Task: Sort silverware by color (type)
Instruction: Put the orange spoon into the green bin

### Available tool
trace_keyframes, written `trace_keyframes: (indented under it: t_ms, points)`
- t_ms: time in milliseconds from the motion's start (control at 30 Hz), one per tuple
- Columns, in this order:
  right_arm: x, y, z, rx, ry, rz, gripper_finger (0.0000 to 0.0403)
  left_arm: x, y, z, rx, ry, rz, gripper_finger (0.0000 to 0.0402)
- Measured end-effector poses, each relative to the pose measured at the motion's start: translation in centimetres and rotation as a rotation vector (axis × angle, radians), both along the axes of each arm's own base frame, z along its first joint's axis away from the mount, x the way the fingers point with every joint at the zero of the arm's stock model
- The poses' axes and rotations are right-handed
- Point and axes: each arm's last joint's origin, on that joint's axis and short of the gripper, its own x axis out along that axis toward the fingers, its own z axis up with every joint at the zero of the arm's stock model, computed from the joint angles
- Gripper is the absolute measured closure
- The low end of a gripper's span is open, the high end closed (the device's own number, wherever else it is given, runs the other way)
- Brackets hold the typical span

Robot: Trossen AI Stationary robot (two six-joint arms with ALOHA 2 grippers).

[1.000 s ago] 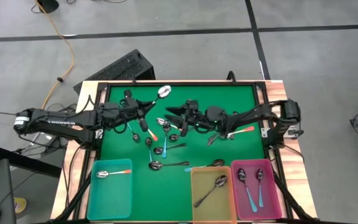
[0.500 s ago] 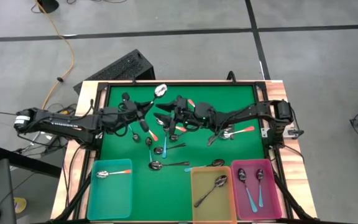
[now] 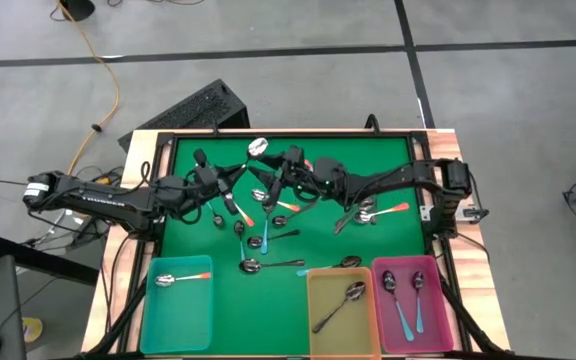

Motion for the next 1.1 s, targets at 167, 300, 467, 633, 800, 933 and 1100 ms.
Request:
trace_keyframes:
  t_ms: [167, 300, 467, 633, 800, 933, 1100]
  points:
    - [-0.1, -0.6, 0.2, -0.002, -0.017, -0.015, 0.0164, 0.0, 0.0, 0.0, 0.0, 0.0, 0.007, 0.0395]
    - [-0.1, -0.9, 0.1, -0.001, -0.014, -0.021, 0.0164, 0.0, 0.0, 0.0, 0.0, 0.0, 0.007, 0.0395]
    - [-0.1, -0.6, 0.2, -0.002, -0.023, -0.014, 0.0164, 0.0, 0.0, 0.0, 0.008, 0.007, 0.014, 0.0395]
    - [-0.3, -0.7, 0.7, -0.008, -0.073, -0.013, 0.0164, 0.0, 0.0, 0.0, 0.008, 0.006, 0.016, 0.0395]
    - [-0.1, -1.2, 1.2, -0.004, -0.084, -0.017, 0.0164, 0.0, 0.1, 0.0, 0.007, 0.006, 0.019, 0.0395]
    - [0.5, -1.1, 1.5, -0.008, -0.076, 0.004, 0.0164, 0.2, 0.0, -0.3, 0.007, 0.02, 0.013, 0.0395]
    - [1.2, -1.2, 1.6, -0.007, -0.074, 0.009, 0.0164, 0.7, 0.0, -0.8, 0.007, 0.042, 0.016, 0.0395]
